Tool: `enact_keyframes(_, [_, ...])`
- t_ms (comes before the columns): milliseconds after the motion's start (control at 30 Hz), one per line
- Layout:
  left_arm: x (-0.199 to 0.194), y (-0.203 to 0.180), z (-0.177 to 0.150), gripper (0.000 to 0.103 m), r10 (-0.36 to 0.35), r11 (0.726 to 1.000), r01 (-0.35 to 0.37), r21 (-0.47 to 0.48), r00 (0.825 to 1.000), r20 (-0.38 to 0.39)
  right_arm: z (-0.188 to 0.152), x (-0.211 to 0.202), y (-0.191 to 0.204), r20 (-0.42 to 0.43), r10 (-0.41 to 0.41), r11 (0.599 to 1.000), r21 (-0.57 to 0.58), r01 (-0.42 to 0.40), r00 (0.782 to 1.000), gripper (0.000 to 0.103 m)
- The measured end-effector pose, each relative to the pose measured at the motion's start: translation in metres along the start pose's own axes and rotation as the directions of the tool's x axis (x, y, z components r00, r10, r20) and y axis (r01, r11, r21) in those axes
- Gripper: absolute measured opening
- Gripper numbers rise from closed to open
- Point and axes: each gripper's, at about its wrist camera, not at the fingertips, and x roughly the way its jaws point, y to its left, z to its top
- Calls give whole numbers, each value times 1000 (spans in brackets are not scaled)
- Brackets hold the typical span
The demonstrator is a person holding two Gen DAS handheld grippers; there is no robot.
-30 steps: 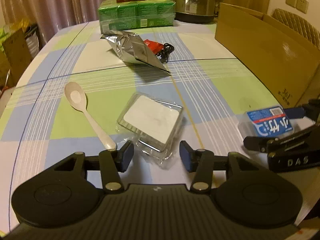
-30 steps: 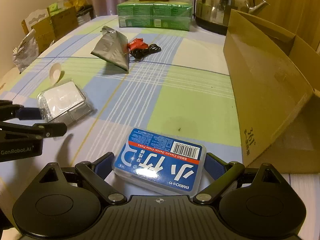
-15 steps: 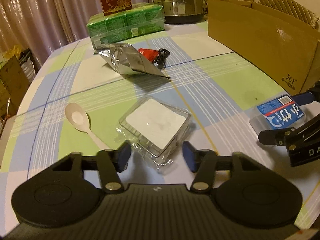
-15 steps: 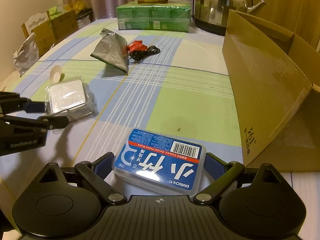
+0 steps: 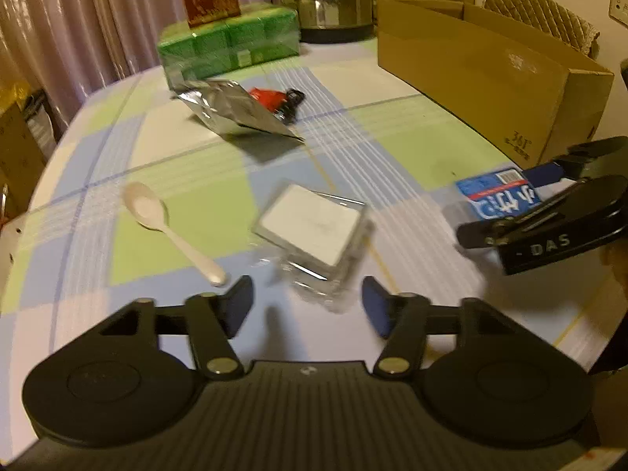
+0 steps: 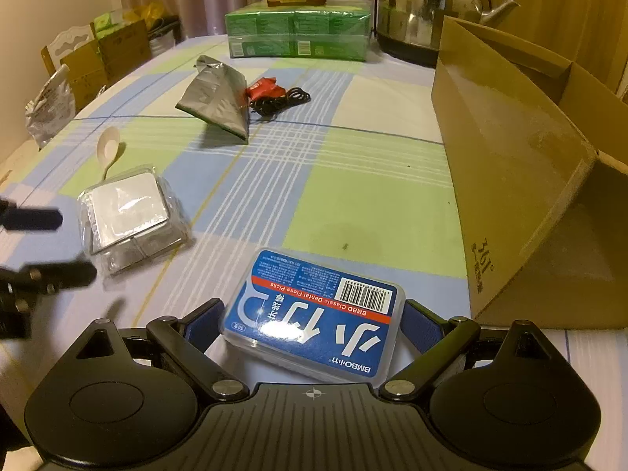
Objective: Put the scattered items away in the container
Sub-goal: 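Lift the clear tray and blue floss box with both tools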
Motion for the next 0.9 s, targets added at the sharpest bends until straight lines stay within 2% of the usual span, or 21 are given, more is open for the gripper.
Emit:
enact_keyframes(67, [2, 7, 3, 69, -13, 1000, 13, 16, 1000, 18, -1, -1, 0, 0, -2, 1000, 1, 2, 1000, 92])
enact_keyframes(133, [5, 10, 7, 81, -39, 997, 36, 64, 998, 40, -1, -2, 0, 0, -3, 1000, 1, 3, 1000, 92])
enact_keyframes(233, [16, 9, 12, 81, -126, 979, 118, 169, 991, 39, -1, -2, 1, 3, -3, 1000, -3, 3, 1000, 92])
enact_keyframes(300, [25, 8, 13, 80, -165, 967, 158, 201, 986, 18, -1, -1, 1, 6, -1, 1000, -2, 1, 1000, 92])
enact_keyframes(367, [33, 7, 13, 76, -176, 963, 173, 207, 984, -2, -1, 0, 0, 8, 1, 1000, -1, -1, 1000, 92])
enact_keyframes(433, [39, 7, 11, 66, -183, 964, 183, 193, 983, -19, -1, 1, -1, 11, 3, 1000, 1, -3, 1000, 92])
enact_keyframes(667, [39, 9, 5, 35, -186, 981, 186, 60, 982, -12, -2, 3, -2, -3, 5, 1000, 0, -5, 1000, 92])
enact_keyframes(733, [37, 6, 5, 31, -176, 983, 177, 49, 984, -15, -3, 3, -2, -7, 8, 1000, 1, -8, 1000, 92])
enact_keyframes(900, [34, 3, 5, 30, -132, 991, 131, -13, 991, -15, -7, -1, -5, -1, 9, 1000, 23, -9, 1000, 94])
